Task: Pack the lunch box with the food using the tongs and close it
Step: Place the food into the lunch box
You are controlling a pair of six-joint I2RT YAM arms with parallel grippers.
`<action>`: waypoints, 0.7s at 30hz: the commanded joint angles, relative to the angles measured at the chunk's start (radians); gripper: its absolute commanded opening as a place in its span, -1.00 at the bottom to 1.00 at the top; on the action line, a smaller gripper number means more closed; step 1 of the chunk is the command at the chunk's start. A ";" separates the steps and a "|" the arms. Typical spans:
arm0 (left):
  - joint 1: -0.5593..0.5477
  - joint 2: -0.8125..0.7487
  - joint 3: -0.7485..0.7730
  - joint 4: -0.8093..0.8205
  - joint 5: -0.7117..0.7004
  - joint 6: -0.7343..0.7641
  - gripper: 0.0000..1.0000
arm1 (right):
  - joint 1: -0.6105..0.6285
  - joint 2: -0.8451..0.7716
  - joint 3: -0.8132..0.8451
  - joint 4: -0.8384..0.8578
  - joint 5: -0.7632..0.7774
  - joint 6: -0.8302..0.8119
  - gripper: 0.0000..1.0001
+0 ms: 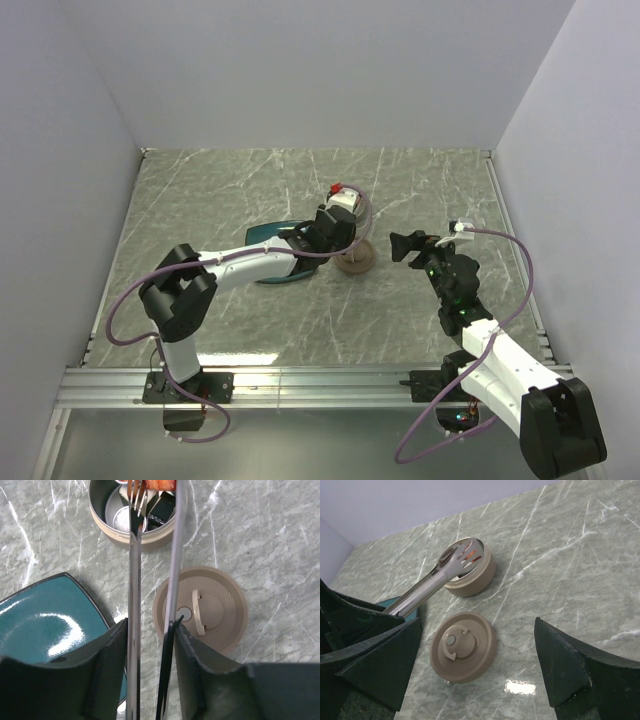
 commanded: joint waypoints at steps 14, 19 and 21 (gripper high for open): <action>-0.003 -0.122 -0.009 0.079 -0.095 0.028 0.02 | -0.008 0.005 0.018 0.029 -0.003 -0.009 0.99; -0.005 -0.203 -0.072 0.122 -0.104 0.024 0.02 | -0.008 0.006 0.018 0.029 -0.003 -0.009 0.99; -0.005 -0.232 -0.101 0.124 -0.112 0.015 0.02 | -0.008 0.005 0.017 0.027 -0.003 -0.009 0.99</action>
